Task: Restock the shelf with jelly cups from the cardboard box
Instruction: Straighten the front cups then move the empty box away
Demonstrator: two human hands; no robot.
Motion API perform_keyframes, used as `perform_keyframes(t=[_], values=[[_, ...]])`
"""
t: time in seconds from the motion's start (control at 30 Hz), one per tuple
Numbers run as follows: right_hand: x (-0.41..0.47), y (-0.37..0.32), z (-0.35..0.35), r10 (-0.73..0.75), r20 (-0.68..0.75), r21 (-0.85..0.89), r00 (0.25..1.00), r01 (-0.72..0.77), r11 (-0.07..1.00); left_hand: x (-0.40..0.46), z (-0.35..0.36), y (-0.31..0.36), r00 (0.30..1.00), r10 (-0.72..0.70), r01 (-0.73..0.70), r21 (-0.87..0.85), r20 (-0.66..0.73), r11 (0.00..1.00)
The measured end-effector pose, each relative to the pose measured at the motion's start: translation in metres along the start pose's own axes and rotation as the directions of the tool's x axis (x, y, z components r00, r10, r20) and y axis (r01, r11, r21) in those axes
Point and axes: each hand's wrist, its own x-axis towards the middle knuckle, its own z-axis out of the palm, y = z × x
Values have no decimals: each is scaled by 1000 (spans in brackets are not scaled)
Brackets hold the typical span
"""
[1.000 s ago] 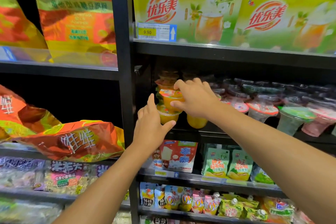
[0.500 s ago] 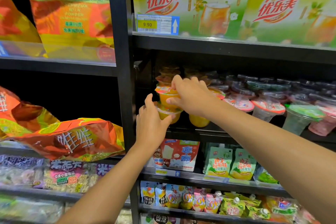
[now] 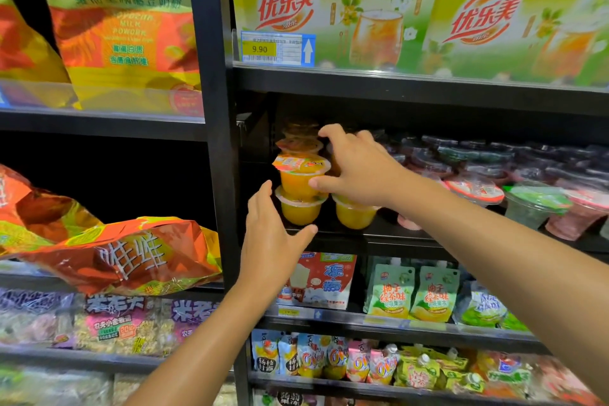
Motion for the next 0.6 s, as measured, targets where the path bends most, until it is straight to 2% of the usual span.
perform_keyframes(t=[0.1, 0.27, 0.43, 0.6], values=[[-14, 25, -17, 36, -53, -19, 998, -37, 999, -27, 1, 9, 995, 82, -80, 42, -52, 996], [-28, 52, -18, 111, 66, -127, 992, -102, 987, -45, 18, 32, 977, 204, -210, 123, 61, 970], [-33, 66, -13, 156, 49, -131, 987, -148, 980, -39, 32, 52, 974, 181, -200, 145, 135, 969], [-32, 71, -10, 163, 63, -141, 985, -153, 978, -31, 44, 62, 974, 153, -196, 280, 167, 940]])
